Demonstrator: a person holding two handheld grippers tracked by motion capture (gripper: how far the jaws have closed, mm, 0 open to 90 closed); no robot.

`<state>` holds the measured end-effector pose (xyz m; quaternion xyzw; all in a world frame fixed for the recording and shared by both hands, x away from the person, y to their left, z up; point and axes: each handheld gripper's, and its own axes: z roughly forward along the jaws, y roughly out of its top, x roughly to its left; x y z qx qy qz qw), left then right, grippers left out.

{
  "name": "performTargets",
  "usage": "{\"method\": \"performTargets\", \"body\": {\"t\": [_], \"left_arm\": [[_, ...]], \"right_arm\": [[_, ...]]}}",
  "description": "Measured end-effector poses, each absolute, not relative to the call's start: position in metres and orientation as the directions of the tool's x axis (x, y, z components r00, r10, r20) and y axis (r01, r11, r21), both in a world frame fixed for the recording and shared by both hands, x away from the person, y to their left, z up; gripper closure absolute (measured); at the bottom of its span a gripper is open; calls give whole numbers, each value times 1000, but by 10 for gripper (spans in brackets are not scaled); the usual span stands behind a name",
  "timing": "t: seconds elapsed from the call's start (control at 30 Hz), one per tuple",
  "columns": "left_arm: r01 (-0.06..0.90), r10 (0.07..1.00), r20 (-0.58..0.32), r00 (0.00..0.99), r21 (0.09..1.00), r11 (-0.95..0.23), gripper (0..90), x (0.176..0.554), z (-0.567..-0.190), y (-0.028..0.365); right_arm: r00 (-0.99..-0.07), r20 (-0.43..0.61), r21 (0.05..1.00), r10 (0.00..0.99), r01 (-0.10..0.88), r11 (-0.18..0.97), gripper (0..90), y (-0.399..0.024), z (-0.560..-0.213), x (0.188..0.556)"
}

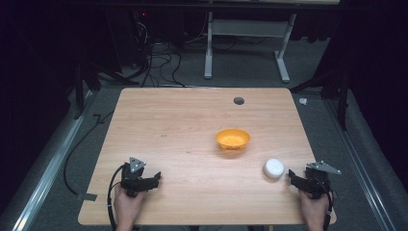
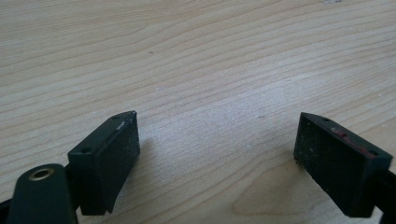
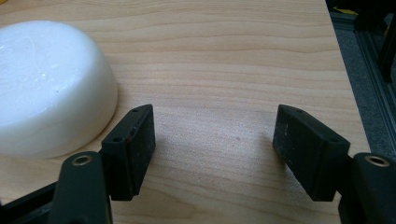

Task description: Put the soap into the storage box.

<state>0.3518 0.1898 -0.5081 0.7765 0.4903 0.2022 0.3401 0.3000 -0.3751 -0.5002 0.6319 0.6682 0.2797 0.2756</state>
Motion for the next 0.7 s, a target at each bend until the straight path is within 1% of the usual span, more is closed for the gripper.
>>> {"method": "performTargets", "body": {"t": [0.57,0.63,0.7], "left_arm": [[623,896,-21,443,727,-291,147,352,-508,190],[622,894,-22,447,727,-292,147,352,-508,189],[620,893,-21,450,727,-295,147,352,-508,189]], "right_arm": [[-47,-11,723,999,690,40,306,-375,-500,300],[-48,-10,723,999,690,41,302,-375,-500,301],[-54,-13,721,998,691,47,278,-374,-500,301]]}}
